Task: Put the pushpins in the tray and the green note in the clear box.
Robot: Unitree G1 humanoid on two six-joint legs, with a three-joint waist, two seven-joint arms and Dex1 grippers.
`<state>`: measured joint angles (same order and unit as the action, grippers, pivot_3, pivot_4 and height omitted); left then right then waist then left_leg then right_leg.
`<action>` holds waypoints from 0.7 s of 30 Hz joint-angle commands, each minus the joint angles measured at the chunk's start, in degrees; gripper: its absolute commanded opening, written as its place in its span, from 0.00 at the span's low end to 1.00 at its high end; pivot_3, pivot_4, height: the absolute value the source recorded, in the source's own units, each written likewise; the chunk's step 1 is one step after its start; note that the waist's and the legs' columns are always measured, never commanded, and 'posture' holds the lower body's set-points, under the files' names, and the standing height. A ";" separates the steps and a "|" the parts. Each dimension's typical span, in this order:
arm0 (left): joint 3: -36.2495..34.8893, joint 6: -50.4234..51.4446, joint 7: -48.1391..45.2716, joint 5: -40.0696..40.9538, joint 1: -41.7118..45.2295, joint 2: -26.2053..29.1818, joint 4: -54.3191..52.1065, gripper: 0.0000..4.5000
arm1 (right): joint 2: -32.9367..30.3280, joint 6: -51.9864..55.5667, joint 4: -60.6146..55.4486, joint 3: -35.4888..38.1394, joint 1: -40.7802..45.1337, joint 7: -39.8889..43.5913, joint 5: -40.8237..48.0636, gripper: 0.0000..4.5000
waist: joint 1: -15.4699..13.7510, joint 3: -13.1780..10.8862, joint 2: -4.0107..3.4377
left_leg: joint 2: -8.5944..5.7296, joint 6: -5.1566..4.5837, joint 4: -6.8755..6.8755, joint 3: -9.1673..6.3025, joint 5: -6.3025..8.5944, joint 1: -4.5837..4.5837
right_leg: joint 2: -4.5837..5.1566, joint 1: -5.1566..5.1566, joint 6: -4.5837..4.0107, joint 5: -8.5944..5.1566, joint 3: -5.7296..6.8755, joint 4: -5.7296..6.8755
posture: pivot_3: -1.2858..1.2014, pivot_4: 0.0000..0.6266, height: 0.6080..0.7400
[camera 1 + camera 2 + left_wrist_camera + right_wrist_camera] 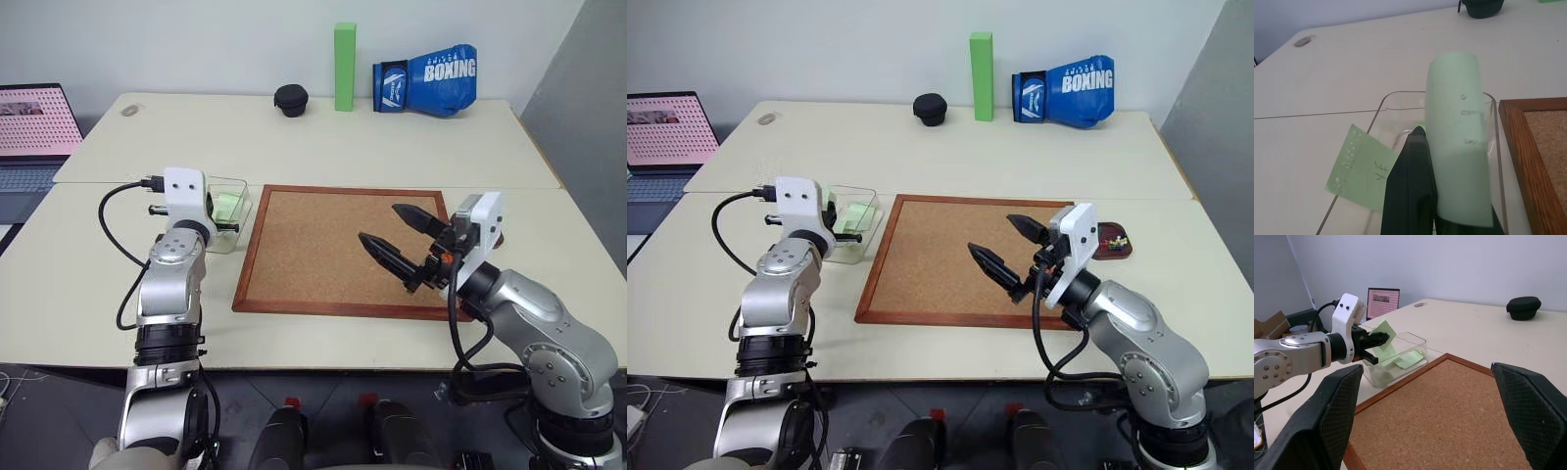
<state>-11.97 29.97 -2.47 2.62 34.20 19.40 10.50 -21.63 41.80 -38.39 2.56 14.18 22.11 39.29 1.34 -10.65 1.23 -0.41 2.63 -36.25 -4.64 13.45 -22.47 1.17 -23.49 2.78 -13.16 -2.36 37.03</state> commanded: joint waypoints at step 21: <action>0.07 -1.14 -6.55 8.34 -4.44 -1.75 -13.24 0.98 | -0.12 -6.29 1.07 -0.19 -2.42 -2.50 -7.61 1.00 | 0.39 0.00 0.00 | 0.03 0.01 0.01 0.03 0.00 0.01 | -0.01 -0.02 -0.01 0.01 -0.04 0.02 | 0.52 0.24 1.00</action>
<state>-12.71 27.38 -5.93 7.20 32.03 18.60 6.06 -22.22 37.35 -36.05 1.91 11.96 21.77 33.74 1.72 -10.65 1.23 -0.39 2.63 -36.24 -4.61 13.45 -22.46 1.17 -23.51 2.77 -13.15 -2.41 37.05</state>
